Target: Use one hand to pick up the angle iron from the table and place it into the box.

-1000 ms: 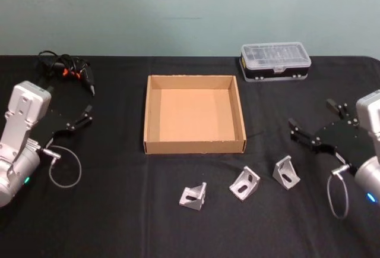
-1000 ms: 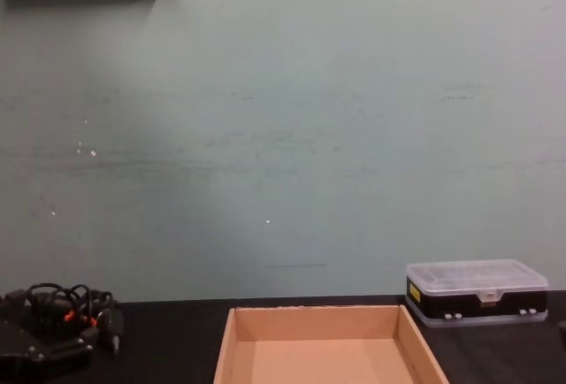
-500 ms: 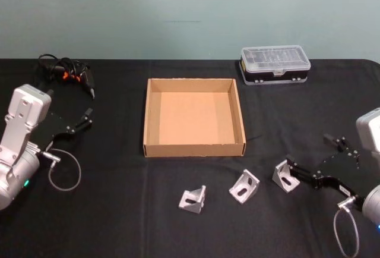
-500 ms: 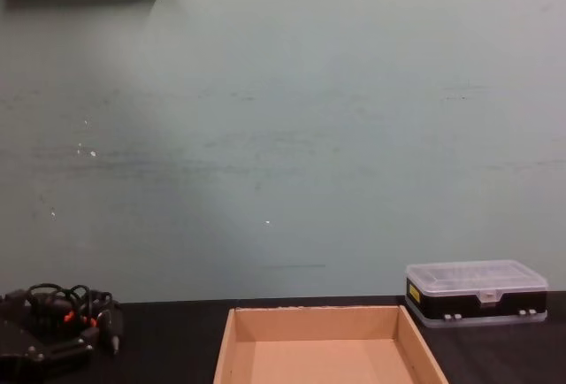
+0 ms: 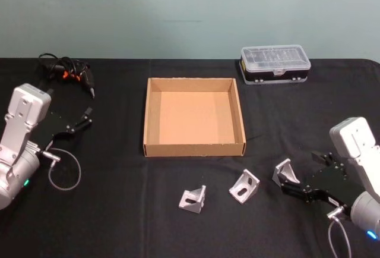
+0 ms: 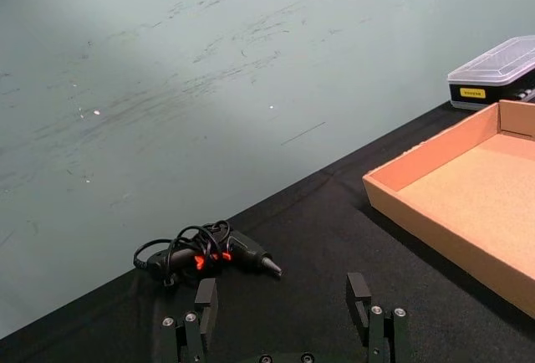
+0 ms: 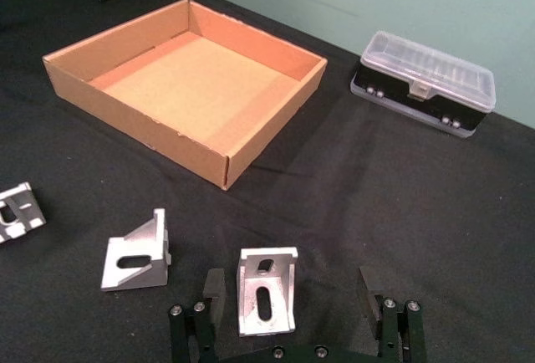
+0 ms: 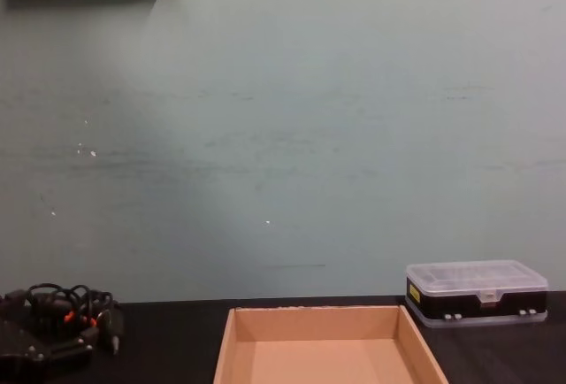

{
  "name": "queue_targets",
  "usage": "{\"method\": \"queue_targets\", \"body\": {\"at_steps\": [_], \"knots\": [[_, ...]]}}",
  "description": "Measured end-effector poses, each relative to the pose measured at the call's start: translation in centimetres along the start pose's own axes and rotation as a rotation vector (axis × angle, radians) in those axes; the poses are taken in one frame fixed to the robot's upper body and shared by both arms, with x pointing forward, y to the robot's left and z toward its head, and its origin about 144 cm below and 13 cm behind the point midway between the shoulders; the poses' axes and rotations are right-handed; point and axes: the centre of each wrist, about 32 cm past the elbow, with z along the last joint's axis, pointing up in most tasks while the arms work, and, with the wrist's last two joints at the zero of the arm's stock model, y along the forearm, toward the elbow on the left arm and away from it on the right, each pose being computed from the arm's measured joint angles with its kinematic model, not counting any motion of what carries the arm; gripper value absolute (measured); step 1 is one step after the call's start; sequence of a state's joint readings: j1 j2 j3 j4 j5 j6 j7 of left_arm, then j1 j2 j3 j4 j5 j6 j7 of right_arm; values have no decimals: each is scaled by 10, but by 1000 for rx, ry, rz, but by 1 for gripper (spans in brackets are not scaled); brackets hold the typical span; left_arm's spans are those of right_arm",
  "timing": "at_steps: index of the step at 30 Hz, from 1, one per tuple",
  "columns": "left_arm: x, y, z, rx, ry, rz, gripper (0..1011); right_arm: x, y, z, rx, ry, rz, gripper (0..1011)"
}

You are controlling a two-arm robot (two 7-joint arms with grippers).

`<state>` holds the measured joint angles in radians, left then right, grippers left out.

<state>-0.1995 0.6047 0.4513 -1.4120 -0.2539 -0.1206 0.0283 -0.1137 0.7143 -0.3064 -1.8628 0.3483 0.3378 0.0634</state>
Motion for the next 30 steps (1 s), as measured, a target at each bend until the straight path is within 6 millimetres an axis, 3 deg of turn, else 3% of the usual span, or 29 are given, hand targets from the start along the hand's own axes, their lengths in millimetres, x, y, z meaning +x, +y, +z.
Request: {"method": "queue_targets", "body": {"at_steps": [30], "knots": [[0, 0, 0, 0, 0, 0, 1011, 0, 38, 8, -56, 73, 24, 1004]]}}
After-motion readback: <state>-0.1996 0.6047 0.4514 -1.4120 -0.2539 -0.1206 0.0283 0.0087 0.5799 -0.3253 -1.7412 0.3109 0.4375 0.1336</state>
